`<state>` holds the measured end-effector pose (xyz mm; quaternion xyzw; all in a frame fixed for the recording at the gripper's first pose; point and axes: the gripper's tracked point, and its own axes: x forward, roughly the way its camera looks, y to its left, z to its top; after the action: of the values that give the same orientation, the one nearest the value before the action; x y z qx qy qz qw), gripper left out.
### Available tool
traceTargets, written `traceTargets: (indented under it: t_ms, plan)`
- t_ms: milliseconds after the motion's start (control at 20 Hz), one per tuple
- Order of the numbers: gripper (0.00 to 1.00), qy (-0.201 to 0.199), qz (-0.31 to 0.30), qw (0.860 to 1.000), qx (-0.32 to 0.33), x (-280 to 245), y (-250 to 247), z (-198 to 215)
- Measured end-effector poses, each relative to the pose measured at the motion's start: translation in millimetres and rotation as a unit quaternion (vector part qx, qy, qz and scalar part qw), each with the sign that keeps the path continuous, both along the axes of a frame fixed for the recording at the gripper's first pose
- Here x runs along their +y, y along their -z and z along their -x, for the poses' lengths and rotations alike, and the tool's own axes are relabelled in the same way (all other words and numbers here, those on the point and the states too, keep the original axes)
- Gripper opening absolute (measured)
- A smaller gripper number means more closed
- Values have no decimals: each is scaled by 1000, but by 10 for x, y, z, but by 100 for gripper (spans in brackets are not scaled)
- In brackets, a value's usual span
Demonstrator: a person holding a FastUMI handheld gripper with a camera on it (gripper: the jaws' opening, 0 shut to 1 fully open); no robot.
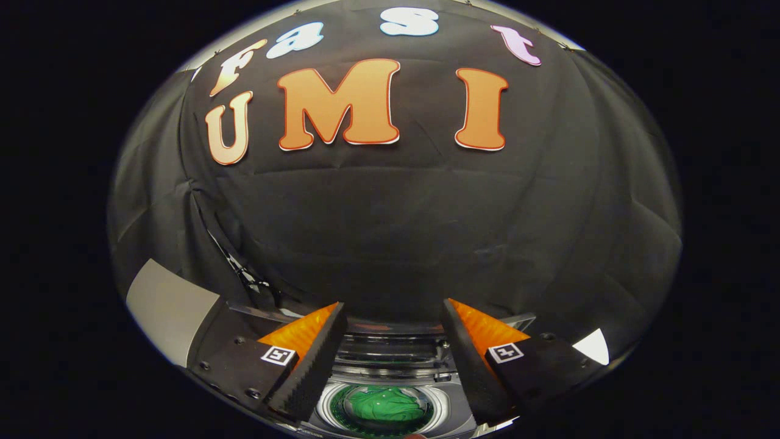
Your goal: Put the clothes into the washing machine and then close the washing machine lid.
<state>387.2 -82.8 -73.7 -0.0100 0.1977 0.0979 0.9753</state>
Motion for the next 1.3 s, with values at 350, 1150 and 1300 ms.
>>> traceTargets:
  t_ms: [350,1150,1300]
  plan:
    - [99,-8,0,1000,27,157,229,-261]
    - [100,2,-23,1000,9,83,304,80]
    - [100,2,-23,1000,7,50,315,220]
